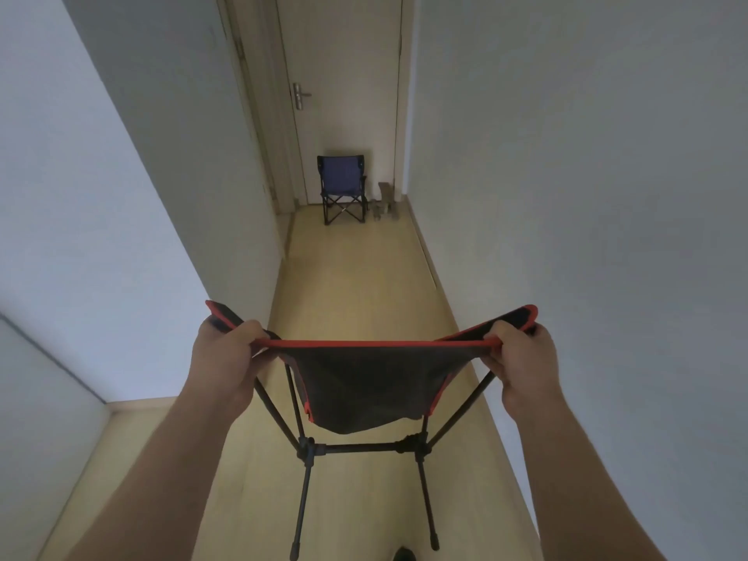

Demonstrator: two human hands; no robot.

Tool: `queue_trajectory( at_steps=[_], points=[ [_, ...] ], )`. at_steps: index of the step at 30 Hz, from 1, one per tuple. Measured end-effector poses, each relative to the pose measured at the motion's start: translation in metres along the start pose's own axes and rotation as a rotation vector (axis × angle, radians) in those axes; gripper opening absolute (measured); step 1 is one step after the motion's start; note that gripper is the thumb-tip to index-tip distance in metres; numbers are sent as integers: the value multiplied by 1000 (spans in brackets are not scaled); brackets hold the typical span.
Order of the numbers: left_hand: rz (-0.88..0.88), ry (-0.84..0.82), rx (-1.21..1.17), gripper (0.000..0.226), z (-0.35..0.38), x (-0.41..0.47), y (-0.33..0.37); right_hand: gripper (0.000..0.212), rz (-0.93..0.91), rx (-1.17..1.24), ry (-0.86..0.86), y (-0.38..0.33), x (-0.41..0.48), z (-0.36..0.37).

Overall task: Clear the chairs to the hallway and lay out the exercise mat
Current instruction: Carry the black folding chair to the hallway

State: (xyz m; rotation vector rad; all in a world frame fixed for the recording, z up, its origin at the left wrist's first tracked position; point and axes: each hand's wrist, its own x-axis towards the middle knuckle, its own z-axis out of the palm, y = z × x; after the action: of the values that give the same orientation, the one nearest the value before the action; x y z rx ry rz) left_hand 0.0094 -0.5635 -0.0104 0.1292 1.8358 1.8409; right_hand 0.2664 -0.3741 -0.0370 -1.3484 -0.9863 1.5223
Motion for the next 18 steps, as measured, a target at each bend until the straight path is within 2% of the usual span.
queue_trajectory(
  at_steps=[7,18],
  points=[
    [-59,68,-42,38,70,82,25,33,3,-31,-35,-35,108,50],
    [-44,23,-143,43,144,230,54,29,-39,-66,-38,-69,241,148]
  ],
)
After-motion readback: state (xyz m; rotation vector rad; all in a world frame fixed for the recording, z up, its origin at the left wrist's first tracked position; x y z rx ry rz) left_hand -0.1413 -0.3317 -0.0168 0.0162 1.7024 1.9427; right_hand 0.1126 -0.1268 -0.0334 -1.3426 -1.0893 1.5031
